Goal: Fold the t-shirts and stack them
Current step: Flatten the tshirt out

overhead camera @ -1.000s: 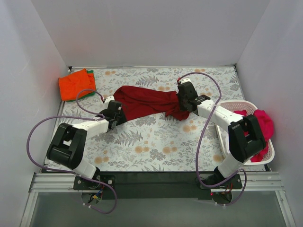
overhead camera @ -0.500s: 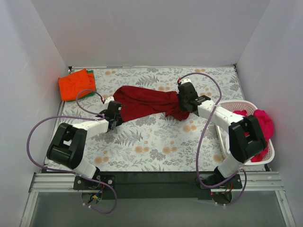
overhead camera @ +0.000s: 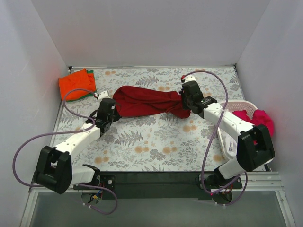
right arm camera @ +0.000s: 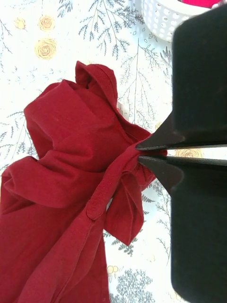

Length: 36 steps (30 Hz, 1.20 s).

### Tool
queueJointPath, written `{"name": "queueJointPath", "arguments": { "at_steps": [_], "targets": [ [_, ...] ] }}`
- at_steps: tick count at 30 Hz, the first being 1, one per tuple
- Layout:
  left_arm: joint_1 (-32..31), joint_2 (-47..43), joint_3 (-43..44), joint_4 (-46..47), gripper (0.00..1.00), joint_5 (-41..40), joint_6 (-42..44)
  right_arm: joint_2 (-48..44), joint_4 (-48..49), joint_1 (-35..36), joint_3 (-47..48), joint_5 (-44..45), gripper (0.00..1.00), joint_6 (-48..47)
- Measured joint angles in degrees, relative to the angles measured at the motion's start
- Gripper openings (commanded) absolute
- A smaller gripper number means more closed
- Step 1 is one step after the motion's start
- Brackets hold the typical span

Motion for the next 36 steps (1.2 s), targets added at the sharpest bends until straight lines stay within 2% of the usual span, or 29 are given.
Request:
{"name": "queueJointPath", "arguments": {
  "at_steps": [11, 17, 22, 28, 32, 33, 34, 35, 36],
  "targets": [
    [-0.02, -16.35, -0.48, -0.9, 0.0, 0.48, -1.68, -10.95, -2.19, 0.0, -0.66, 1.38, 0.01, 0.02],
    [-0.26, -22.95, 3.61, -3.54, 0.0, 1.9, -2.51, -19.74, -4.87, 0.02, -0.35, 3.52, 0.01, -0.09],
    [-0.37, -28.44, 7.72, -4.85, 0.0, 2.51, -2.58, -22.88, -7.23, 0.02, 4.07, 5.2, 0.01, -1.03],
    [-0.37, -33.51, 8.94, -5.27, 0.0, -0.81, -2.56, -19.43, -7.58, 0.02, 16.15, 6.58, 0.01, -4.35],
    [-0.37, -32.65, 8.87, -5.57, 0.0, -3.82, -2.58, -10.84, -5.22, -0.07, 26.51, 8.24, 0.01, -8.09],
    [-0.37, -32.06, 8.76, -5.57, 0.0, -4.55, -2.58, -5.46, -4.81, -0.44, 29.64, 8.35, 0.01, -9.07],
    [-0.37, -31.43, 8.61, -5.6, 0.0, -5.09, -2.58, -2.16, -4.46, -0.85, 32.22, 8.46, 0.08, -9.62],
    [-0.37, -30.73, 8.39, -5.55, 0.0, -5.49, -2.6, 2.1, -3.91, -1.42, 35.36, 8.09, 0.31, -9.99],
    [-0.37, -30.12, 8.15, -5.62, 0.0, -5.84, -2.6, 6.62, -3.89, -2.27, 38.47, 7.72, 0.43, -9.92]
  ]
}}
